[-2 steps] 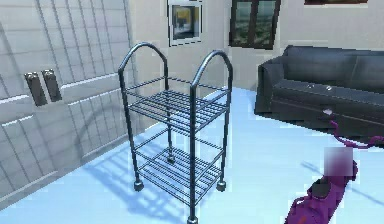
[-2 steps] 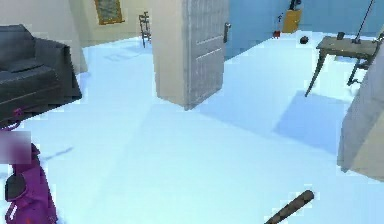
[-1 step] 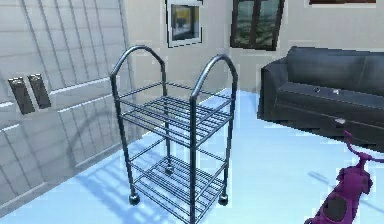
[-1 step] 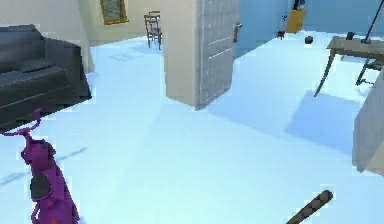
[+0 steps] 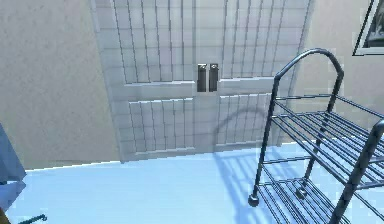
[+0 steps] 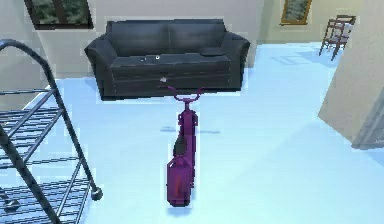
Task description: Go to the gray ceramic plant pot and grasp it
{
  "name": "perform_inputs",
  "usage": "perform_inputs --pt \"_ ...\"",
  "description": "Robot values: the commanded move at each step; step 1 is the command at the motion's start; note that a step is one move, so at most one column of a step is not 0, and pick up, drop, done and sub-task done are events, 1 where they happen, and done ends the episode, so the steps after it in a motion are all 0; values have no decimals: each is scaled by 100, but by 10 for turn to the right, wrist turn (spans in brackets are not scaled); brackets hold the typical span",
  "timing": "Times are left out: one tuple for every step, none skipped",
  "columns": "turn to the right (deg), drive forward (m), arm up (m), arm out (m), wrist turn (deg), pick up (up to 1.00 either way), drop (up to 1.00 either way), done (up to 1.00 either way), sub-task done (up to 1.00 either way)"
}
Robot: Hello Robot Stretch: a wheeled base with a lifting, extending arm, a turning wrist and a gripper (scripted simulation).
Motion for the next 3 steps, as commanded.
perform_inputs --pt "-30 0 0 0 0 0 0 0 0" --pt "0 50 0 0 0 0 0 0 0" --pt "-360 0 0 0 0 0 0 0 0"
